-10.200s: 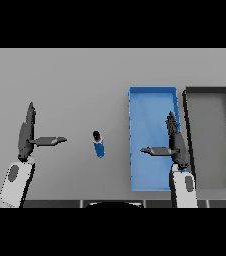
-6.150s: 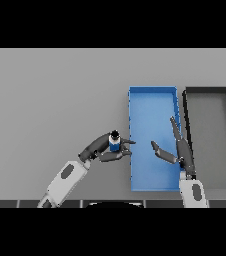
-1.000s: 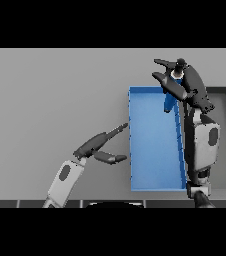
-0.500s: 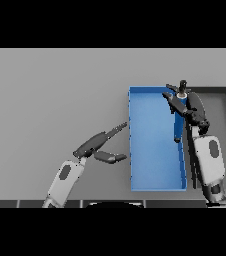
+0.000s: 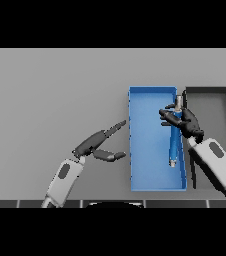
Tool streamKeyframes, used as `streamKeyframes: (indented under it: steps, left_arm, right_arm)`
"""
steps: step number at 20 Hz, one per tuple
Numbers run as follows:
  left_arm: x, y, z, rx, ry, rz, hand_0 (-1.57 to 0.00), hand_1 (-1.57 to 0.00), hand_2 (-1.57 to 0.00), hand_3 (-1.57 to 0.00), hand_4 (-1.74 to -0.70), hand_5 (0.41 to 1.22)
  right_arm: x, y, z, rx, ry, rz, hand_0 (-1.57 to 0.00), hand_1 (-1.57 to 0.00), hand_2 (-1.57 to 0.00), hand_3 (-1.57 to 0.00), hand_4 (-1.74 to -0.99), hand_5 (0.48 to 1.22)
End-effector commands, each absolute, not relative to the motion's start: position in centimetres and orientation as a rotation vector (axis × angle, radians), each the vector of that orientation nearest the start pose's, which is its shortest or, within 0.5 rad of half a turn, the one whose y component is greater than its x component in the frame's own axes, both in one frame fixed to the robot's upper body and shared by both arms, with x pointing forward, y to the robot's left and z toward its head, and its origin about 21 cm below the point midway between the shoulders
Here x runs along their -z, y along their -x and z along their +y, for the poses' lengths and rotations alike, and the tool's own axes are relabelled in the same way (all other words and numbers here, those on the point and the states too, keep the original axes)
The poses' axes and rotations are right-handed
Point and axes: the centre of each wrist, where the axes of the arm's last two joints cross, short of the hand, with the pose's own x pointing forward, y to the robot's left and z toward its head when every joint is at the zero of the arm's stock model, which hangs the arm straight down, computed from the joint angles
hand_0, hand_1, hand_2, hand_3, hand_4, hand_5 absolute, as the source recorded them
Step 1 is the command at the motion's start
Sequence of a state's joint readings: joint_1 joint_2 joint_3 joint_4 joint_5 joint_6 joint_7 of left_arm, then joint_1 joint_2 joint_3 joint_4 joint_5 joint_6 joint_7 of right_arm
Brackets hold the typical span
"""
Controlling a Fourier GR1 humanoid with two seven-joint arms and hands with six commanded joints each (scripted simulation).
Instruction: Pick up the blue pipe and place it into the blue bin.
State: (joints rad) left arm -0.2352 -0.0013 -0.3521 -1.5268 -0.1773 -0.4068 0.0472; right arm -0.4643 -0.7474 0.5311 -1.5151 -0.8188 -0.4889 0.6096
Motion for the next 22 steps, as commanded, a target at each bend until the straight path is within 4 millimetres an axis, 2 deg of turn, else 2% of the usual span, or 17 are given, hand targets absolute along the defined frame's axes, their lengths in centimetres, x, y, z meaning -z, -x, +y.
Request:
streamKeyframes:
  steps: [1,3,4,6,8,10,13,18,19,22]
  left_arm:
    - [-4.2,-27.7,11.7,0.882,0.432,-1.577,0.00,0.00,0.00,0.00,-0.92,0.493]
    - [-4.2,-27.8,11.7,0.881,0.424,-1.573,0.00,0.00,0.00,0.00,-0.92,0.493]
    - [-4.1,-27.8,11.6,0.881,0.430,-1.572,0.00,0.00,0.00,0.00,-0.92,0.493]
    - [-4.0,-27.6,11.7,0.879,0.430,-1.566,0.00,0.00,0.00,0.00,-0.93,0.494]
    - [-4.2,-27.6,11.6,0.877,0.435,-1.570,0.00,0.00,0.00,0.00,-0.93,0.494]
    - [-3.9,-27.5,11.8,0.877,0.429,-1.567,0.00,0.00,0.00,0.00,-0.93,0.495]
    - [-4.1,-27.7,11.7,0.871,0.429,-1.573,0.00,0.00,0.00,0.00,-0.93,0.496]
    - [-4.1,-27.6,11.7,0.871,0.433,-1.573,0.00,0.00,0.00,0.00,-0.93,0.497]
    - [-3.9,-27.6,11.8,0.875,0.426,-1.560,0.00,0.00,0.00,0.00,-0.93,0.495]
    - [-4.3,-27.4,12.7,0.875,0.427,-1.574,0.00,0.00,0.00,0.00,-0.93,0.496]
  right_arm:
    - [-10.9,-31.5,-25.1,-0.066,0.031,-0.967,-1.36,-1.28,-1.23,-0.36,-1.553,1.154]
    - [-11.2,-31.8,-25.5,-0.032,0.063,-0.932,-0.87,-0.82,-0.79,-0.23,-1.405,1.137]
    - [-11.1,-31.9,-25.6,-0.034,0.074,-0.916,-0.69,-0.66,-0.63,-0.19,-1.370,1.125]
    - [-11.1,-32.0,-25.7,-0.127,0.103,-0.915,-0.44,-0.42,-0.40,-0.12,-1.307,1.068]
    - [-11.0,-31.8,-25.4,-0.308,0.187,-0.896,-0.28,-0.27,-0.26,-0.08,-1.250,0.962]
    - [-10.9,-31.7,-25.3,-0.391,0.205,-0.876,-0.18,-0.17,-0.16,-0.05,-1.219,0.870]
    - [-11.2,-32.2,-25.2,-0.493,0.238,-0.830,-0.09,-0.09,-0.08,-0.02,-1.175,0.788]
    - [-11.0,-31.7,-24.8,-0.541,0.236,-0.822,-0.03,-0.03,-0.03,-0.01,-1.099,0.725]
    - [-10.5,-31.6,-24.7,-0.554,0.237,-0.812,-0.02,-0.02,-0.02,-0.01,-1.095,0.718]
    - [-11.0,-31.6,-24.5,-0.594,0.235,-0.816,-0.02,-0.02,-0.02,0.00,-1.084,0.712]
